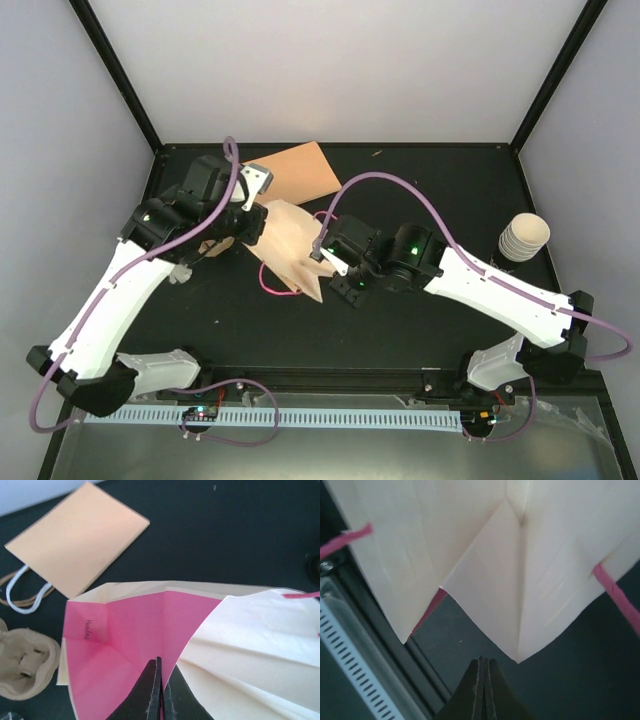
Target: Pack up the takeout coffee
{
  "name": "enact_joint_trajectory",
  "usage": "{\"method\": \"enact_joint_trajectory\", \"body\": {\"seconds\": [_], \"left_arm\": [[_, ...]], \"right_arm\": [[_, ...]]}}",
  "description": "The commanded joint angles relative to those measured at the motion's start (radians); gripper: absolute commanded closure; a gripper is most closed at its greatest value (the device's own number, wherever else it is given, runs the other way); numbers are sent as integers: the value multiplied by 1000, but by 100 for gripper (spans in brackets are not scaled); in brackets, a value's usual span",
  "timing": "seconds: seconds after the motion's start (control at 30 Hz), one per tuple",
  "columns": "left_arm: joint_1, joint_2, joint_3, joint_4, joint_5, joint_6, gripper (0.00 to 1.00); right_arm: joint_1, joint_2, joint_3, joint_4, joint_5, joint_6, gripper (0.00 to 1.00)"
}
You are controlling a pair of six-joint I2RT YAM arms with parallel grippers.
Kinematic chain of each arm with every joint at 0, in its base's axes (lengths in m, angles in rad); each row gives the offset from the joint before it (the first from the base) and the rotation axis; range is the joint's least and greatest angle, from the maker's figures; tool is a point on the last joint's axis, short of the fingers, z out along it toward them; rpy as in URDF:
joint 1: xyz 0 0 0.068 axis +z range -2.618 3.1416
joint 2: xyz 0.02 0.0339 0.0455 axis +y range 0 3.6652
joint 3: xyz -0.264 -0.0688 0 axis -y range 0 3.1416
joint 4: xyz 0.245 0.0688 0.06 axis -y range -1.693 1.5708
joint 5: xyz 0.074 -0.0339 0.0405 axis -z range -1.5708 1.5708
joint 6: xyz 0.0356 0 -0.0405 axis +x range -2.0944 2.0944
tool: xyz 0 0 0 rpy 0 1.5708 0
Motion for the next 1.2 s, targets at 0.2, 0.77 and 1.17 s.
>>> {"method": "enact_joint_trajectory", "body": {"seconds": [0.2, 0.77, 1.17], "left_arm": [[-16, -148, -113, 246, 94, -34, 98], [-24, -234, -419, 494, 43, -239, 98], [-24, -233, -403, 494, 83, -260, 98]], "right_arm": [[4, -45, 42, 114, 291, 140, 99], [7, -157, 18, 267, 101, 148, 99], [89, 20, 82, 327, 350, 170, 99]]}}
